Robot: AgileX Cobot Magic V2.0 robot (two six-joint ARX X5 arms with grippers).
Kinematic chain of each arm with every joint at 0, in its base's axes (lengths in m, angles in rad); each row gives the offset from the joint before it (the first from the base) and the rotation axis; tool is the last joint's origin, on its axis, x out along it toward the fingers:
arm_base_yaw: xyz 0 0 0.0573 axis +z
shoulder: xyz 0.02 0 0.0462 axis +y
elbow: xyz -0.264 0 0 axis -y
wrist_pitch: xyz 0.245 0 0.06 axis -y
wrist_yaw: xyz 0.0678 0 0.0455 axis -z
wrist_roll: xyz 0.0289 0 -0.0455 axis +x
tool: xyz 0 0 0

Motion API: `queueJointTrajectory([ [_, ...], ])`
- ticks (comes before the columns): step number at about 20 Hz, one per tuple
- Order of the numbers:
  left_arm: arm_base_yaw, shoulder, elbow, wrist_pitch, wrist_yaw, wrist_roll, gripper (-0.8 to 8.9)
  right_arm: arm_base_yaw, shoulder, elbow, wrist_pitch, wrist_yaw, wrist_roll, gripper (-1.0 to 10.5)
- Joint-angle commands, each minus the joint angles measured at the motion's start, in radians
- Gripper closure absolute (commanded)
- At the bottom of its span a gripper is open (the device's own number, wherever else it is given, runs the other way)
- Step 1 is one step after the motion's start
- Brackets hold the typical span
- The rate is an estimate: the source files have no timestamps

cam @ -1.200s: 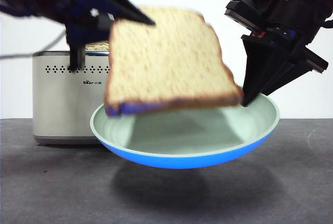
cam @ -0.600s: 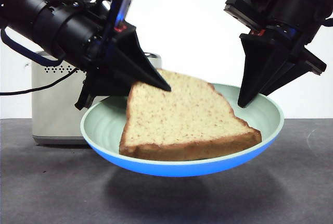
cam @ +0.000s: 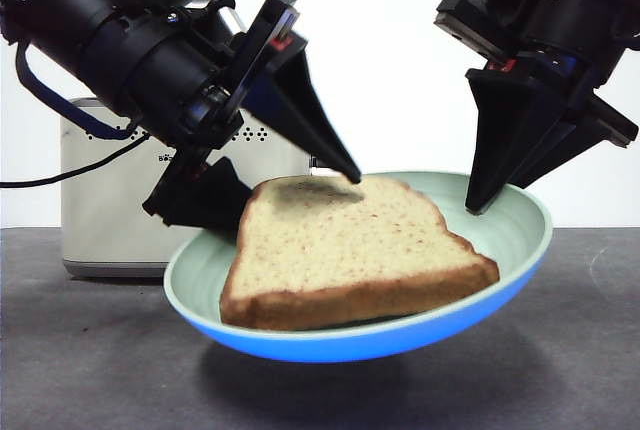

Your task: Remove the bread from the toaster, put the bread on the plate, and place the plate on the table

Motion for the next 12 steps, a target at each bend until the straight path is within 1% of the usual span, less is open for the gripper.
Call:
queueJointTrajectory([
  [1, -0.002, -0.021, 0.003, -0.011, -0.005, -0.008, 3.64, 0.002, 0.003, -0.005, -0.001, -0.024, -0.002, 9.6],
  [10, -0.001, -0.111, 0.007, -0.05, -0.011, -0.005, 3.64, 0.002, 0.003, -0.005, -0.01, -0.024, -0.001, 9.6],
  [12, -0.001, -0.129, 0.025, -0.079, -0.011, -0.004, 3.64, 0.002, 0.003, -0.005, -0.017, -0.024, -0.001, 9.6],
])
